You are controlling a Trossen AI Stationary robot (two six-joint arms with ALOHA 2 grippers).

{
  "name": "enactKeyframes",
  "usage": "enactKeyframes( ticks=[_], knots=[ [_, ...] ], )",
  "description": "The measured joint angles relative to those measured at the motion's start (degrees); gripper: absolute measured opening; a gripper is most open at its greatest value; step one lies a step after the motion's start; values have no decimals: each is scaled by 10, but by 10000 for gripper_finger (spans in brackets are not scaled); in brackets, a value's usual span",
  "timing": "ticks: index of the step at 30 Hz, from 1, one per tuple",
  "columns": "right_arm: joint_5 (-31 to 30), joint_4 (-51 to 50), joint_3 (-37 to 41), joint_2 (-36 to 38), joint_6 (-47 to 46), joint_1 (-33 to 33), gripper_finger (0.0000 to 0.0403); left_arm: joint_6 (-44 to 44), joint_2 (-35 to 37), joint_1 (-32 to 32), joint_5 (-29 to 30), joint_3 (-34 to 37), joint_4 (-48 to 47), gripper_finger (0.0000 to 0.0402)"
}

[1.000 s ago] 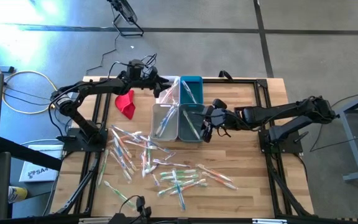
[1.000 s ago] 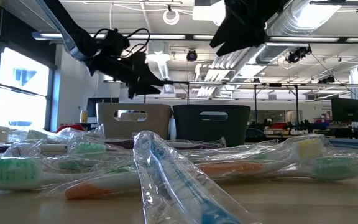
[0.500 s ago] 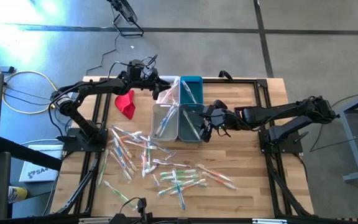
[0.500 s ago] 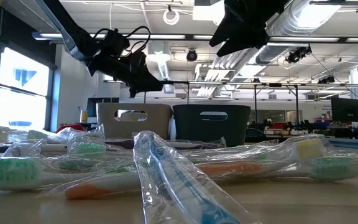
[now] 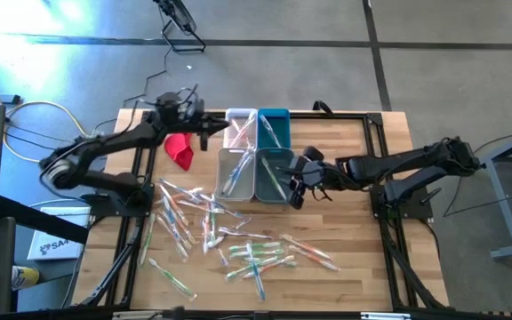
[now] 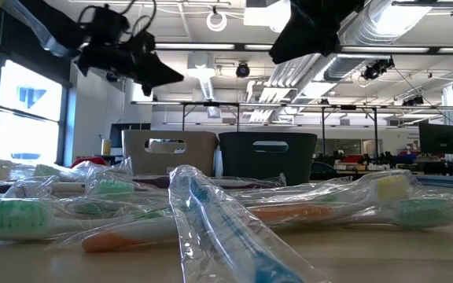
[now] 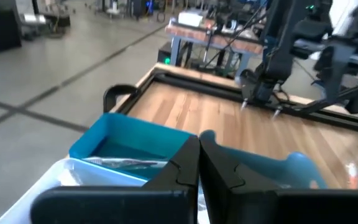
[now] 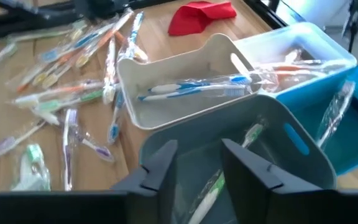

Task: Pick & Place Toothbrushes
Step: Put the violet toothbrush into the light blue bin

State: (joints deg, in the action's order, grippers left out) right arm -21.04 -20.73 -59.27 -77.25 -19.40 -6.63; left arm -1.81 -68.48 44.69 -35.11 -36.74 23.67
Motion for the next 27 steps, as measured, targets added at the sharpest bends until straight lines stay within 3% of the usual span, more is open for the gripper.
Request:
enactKeyframes(
  ticks=[10,18,23,27],
  knots=[
    [0,1,0,0,79,-10,9,-1,175,-65,34,97,-38,1],
    [0,0,0,0,85,-37,5,-30,280,-172,177,108,-166,0],
    [-1,0,0,0,53,-79,5,-32,293,-255,231,108,-182,0],
    [-39,-5,0,0,9,-127,3,-32,293,-323,281,108,-178,0]
  ],
)
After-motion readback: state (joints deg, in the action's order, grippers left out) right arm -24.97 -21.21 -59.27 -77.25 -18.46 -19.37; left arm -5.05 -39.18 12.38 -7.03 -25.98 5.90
